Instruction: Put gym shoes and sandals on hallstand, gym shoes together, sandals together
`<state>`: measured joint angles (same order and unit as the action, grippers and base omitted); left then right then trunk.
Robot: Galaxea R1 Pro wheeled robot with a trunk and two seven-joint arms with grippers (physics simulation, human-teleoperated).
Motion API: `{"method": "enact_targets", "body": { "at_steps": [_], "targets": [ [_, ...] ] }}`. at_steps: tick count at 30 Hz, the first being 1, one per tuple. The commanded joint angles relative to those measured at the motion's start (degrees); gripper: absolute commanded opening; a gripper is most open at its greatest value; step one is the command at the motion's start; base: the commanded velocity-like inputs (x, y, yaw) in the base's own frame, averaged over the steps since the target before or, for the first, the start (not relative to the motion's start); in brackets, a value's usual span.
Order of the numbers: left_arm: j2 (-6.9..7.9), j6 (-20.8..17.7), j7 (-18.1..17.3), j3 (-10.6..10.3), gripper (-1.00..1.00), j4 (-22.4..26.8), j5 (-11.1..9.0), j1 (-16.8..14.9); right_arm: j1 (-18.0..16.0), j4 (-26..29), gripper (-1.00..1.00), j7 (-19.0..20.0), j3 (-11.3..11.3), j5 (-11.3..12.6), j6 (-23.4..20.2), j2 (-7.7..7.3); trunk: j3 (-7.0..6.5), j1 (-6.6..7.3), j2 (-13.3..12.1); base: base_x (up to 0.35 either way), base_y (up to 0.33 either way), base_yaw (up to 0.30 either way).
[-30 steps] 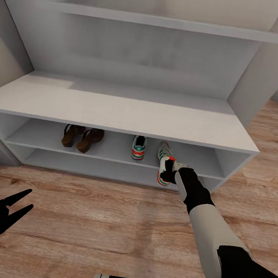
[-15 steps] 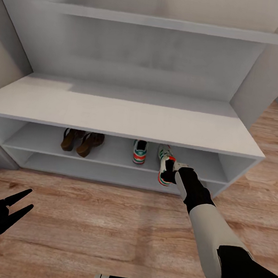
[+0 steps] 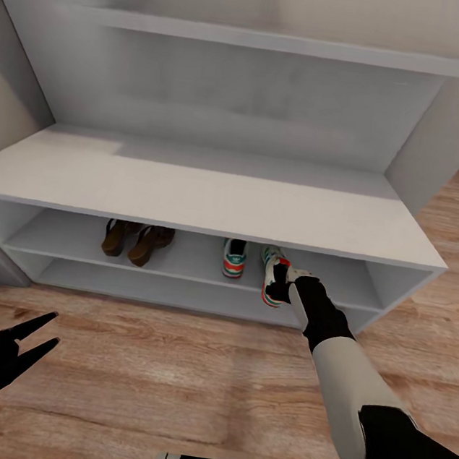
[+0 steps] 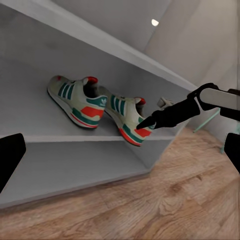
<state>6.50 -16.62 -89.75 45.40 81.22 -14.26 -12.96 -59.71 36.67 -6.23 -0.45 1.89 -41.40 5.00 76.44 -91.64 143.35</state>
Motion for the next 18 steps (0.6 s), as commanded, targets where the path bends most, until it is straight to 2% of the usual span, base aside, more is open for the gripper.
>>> {"method": "enact_targets", "body": {
  "at_steps": [1,14,18],
  "targets": [
    [0.00,-0.6,-0.2,-0.2,1.00,0.0,0.0,0.0,0.0,0.1,-1.00,-0.3,-0.1,2.1,-0.1,0.01,0.05,-0.27,0.0,0.071,0.045,0.000],
    [0.00,-0.6,-0.2,-0.9,1.00,0.0,-0.1,0.0,0.0,0.1,-1.00,-0.3,-0.1,2.1,-0.1,0.01,0.05,-0.27,0.0,0.009,0.006,0.000],
    [0.00,-0.6,-0.2,-2.6,1.00,0.0,-0.1,0.0,0.0,0.0,-1.00,-0.3,-0.1,2.2,-0.1,0.01,0.05,-0.27,0.0,0.041,0.018,0.000]
  ]
}}
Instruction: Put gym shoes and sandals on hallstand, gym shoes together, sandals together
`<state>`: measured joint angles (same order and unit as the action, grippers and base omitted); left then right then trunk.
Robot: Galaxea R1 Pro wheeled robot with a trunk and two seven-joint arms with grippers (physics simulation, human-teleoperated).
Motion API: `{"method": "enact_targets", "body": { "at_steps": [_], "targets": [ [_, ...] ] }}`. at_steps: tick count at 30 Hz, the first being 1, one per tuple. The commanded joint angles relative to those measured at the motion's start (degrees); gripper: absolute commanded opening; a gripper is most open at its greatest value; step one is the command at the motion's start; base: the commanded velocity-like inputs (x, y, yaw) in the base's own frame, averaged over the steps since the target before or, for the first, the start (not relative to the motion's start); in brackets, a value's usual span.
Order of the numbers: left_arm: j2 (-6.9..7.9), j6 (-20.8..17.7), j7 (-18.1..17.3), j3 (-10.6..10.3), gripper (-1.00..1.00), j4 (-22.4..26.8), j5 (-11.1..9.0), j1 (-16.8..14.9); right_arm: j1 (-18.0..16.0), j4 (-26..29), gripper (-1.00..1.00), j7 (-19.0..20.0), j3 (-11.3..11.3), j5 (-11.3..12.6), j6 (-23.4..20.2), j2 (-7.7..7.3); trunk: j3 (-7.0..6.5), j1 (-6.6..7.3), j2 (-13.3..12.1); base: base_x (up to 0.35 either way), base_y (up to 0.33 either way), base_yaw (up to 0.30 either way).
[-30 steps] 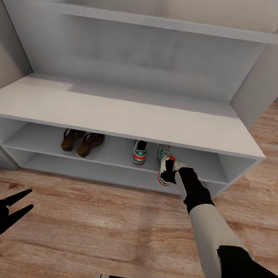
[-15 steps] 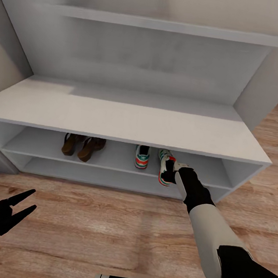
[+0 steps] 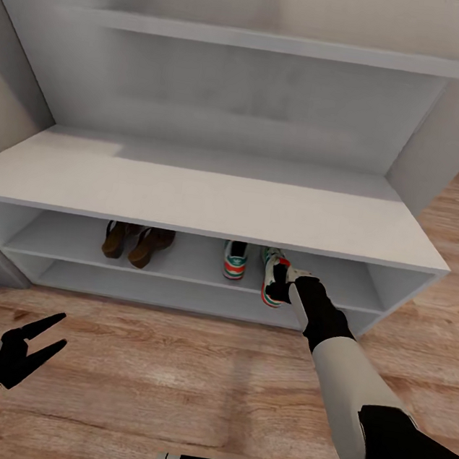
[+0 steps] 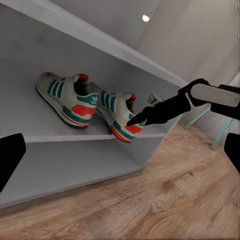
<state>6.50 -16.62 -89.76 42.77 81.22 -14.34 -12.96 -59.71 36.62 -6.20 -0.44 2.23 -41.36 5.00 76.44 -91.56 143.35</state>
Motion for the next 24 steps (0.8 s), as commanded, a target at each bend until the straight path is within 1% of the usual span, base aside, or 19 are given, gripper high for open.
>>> {"method": "enact_targets", "body": {
  "at_steps": [1,6,13,18,24],
  "targets": [
    [0.00,-0.6,-0.2,-0.1,1.00,0.0,0.0,0.0,0.0,0.1,-1.00,-0.3,-0.1,1.9,-0.1,0.01,0.05,-0.35,0.0,0.131,0.067,0.000],
    [0.00,-0.6,-0.2,-0.6,1.00,0.0,0.0,0.0,0.0,0.1,-1.00,-0.3,0.0,1.9,0.0,0.01,0.05,-0.35,0.0,0.147,0.095,0.000],
    [0.00,-0.6,-0.2,-0.7,1.00,0.0,0.0,0.0,0.0,0.1,-1.00,-0.3,0.0,1.9,0.0,0.01,0.05,-0.35,0.0,0.026,0.018,0.000],
    [0.00,-0.6,-0.2,-0.7,1.00,0.0,0.0,0.0,0.0,0.1,-1.00,-0.3,0.0,1.9,0.1,0.01,0.05,-0.35,0.0,0.112,0.089,0.000],
    [0.00,-0.6,-0.2,-0.7,1.00,0.0,0.0,0.0,0.0,0.1,-1.00,-0.3,-0.1,1.9,0.1,0.01,0.05,-0.35,0.0,0.016,0.012,0.000]
  ]
}}
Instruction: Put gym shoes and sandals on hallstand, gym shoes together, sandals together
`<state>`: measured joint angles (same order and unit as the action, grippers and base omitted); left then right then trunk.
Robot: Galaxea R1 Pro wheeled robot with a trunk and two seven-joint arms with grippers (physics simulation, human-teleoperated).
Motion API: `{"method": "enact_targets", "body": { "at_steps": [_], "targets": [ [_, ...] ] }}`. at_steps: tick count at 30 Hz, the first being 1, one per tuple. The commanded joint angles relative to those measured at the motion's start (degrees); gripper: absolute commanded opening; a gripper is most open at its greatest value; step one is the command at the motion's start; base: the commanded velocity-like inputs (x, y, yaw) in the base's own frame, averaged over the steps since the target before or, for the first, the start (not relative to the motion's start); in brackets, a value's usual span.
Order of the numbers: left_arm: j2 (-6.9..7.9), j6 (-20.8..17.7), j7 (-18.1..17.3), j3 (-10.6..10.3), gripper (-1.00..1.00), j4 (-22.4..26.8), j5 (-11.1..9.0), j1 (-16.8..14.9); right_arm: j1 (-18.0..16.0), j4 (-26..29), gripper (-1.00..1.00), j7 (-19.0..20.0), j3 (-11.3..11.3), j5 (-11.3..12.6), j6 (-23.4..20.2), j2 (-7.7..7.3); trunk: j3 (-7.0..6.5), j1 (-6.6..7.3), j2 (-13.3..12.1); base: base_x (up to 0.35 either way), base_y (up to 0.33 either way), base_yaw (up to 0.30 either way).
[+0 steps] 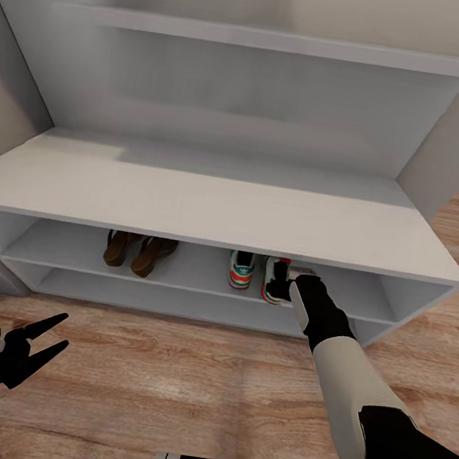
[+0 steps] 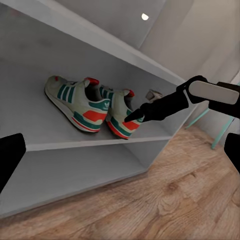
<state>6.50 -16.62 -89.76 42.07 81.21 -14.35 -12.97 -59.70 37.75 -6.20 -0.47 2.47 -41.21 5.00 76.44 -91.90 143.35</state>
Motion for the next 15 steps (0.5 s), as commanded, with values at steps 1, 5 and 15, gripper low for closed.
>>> {"method": "enact_targets", "body": {
  "at_steps": [1,5,15],
  "targets": [
    [0.00,-0.6,-0.2,0.0,1.00,0.0,0.0,0.0,0.0,-1.1,-1.00,-0.3,0.0,1.7,-0.1,0.01,0.05,-0.01,0.0,0.002,0.002,0.000],
    [0.00,-0.6,-0.2,0.0,1.00,0.0,0.0,0.0,0.0,-1.1,-1.00,-0.3,0.0,1.7,-0.1,0.01,0.05,-0.01,0.0,0.002,0.002,0.000],
    [0.00,-0.6,-0.2,0.0,1.00,0.0,-0.1,0.0,0.0,-1.0,-1.00,-0.3,0.0,1.7,-0.1,0.01,0.05,-0.01,0.0,0.047,0.040,0.000]
  ]
}}
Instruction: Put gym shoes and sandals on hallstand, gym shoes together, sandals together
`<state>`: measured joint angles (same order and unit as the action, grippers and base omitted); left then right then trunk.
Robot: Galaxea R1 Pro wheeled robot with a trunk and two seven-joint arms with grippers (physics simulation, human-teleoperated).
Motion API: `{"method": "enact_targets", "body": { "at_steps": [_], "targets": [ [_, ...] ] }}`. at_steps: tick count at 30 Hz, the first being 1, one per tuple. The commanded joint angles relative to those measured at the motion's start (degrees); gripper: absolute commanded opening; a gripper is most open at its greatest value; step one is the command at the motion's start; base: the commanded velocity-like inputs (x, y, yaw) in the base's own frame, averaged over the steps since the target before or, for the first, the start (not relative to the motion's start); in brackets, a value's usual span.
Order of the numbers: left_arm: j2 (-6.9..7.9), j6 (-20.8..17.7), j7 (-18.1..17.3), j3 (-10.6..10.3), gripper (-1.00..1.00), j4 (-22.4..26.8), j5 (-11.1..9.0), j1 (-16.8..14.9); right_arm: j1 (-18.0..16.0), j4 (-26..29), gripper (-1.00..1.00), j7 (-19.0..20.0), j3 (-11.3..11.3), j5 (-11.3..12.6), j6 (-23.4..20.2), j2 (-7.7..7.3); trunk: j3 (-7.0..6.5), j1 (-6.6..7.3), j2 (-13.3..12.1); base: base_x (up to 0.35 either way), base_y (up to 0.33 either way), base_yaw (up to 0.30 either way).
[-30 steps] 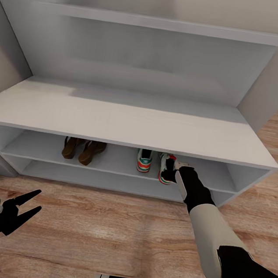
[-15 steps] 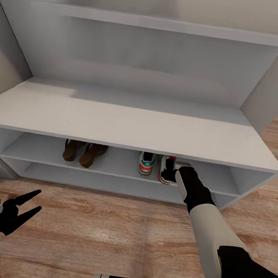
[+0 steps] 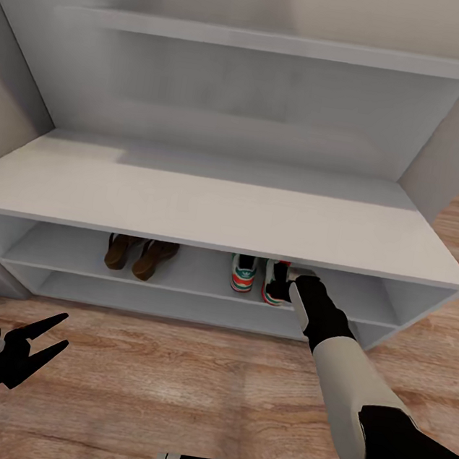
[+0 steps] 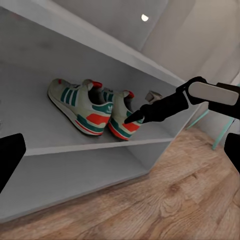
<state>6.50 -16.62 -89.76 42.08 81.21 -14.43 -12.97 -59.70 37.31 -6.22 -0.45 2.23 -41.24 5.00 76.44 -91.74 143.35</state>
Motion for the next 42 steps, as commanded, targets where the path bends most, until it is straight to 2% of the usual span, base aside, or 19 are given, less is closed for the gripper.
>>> {"method": "enact_targets", "body": {
  "at_steps": [1,21,22,32,42],
  "targets": [
    [0.00,-0.6,-0.2,0.0,1.00,0.0,0.0,0.0,0.0,-0.6,-1.00,-0.3,-0.1,1.9,-0.1,0.01,0.05,-0.17,0.0,0.004,0.003,0.000],
    [0.00,-0.6,-0.2,0.0,1.00,0.0,0.0,0.0,0.0,-0.6,-1.00,-0.3,-0.1,1.9,-0.1,0.01,0.05,-0.17,0.0,0.037,0.031,0.000],
    [0.00,-0.6,-0.2,0.0,1.00,0.0,0.0,0.0,0.0,-0.6,1.00,-0.3,-0.1,1.9,-0.1,0.03,0.05,-0.17,0.0,0.002,0.001,0.000],
    [0.00,-0.6,-0.2,0.0,1.00,0.0,0.0,0.0,0.0,-0.6,1.00,-0.3,0.0,1.9,-0.1,0.01,0.05,-0.17,0.0,-0.028,0.000,0.000],
    [0.01,-0.6,-0.2,0.0,1.00,0.0,0.0,0.0,0.0,-0.6,1.00,-0.3,0.0,1.9,-0.1,0.01,0.05,-0.17,0.0,-0.297,0.000,0.000]
  ]
}}
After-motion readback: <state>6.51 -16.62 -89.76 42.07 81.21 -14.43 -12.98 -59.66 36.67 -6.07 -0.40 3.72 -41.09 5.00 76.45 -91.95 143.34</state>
